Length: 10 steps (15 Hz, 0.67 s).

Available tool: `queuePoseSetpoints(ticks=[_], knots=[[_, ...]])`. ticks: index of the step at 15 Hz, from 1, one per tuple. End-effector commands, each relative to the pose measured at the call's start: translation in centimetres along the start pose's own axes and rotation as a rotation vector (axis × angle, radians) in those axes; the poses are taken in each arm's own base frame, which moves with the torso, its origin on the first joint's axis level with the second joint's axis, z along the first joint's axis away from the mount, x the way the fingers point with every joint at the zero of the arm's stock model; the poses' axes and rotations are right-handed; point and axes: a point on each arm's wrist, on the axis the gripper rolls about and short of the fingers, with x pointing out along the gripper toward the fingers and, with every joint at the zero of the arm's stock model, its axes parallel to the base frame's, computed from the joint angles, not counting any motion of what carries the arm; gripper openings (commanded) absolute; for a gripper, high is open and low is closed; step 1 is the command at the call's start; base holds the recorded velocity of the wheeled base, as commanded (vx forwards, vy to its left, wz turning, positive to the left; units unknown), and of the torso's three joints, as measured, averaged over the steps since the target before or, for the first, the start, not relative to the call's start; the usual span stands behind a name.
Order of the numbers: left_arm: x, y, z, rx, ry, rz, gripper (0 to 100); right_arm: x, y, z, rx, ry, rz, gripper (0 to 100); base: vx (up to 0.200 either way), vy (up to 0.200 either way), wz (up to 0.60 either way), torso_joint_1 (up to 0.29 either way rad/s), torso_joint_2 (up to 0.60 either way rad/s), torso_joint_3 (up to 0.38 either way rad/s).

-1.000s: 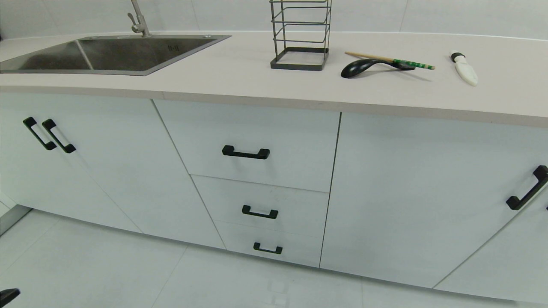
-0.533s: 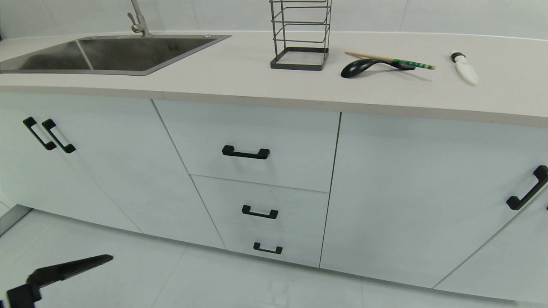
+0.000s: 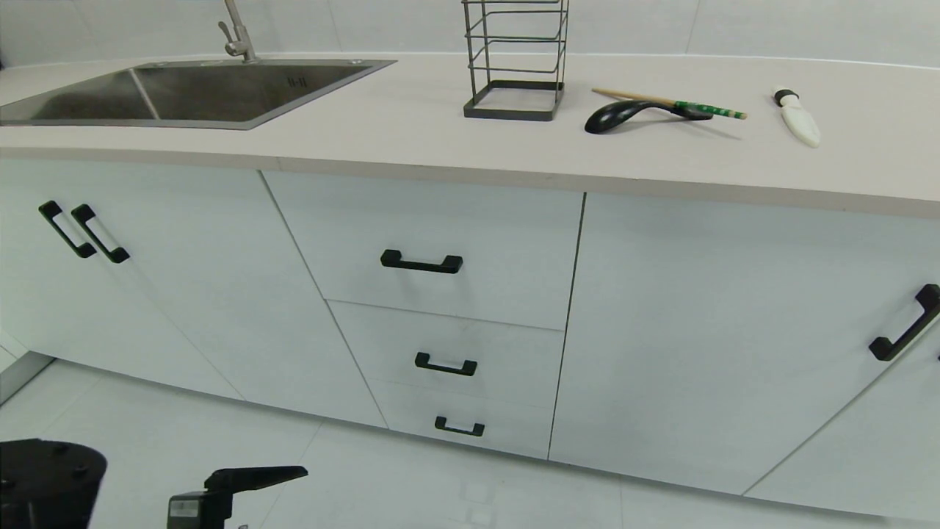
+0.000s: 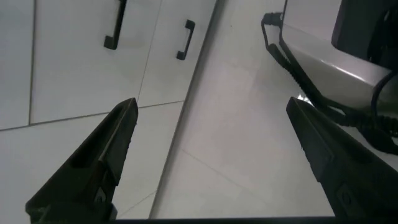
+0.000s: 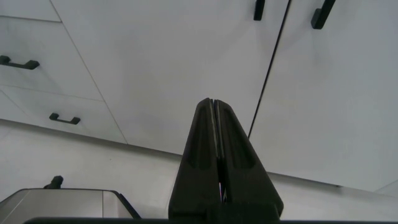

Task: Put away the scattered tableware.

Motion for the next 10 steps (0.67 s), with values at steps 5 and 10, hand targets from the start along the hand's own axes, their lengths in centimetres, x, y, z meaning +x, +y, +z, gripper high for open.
queuePoseSetpoints(ticks=[5,10], knots=[[10.9,3.9,0.7,0.109,0.055,-0.146,100,0.0,0.0,0.0,-0.001,0.001,0.000,0,0.000,0.000,0.00,0.000,0.00,0.000],[14.7,5.6,0.7,0.100,0.071,-0.158,100,0.0,0.0,0.0,-0.001,0.001,0.000,0,0.000,0.000,0.00,0.000,0.00,0.000]])
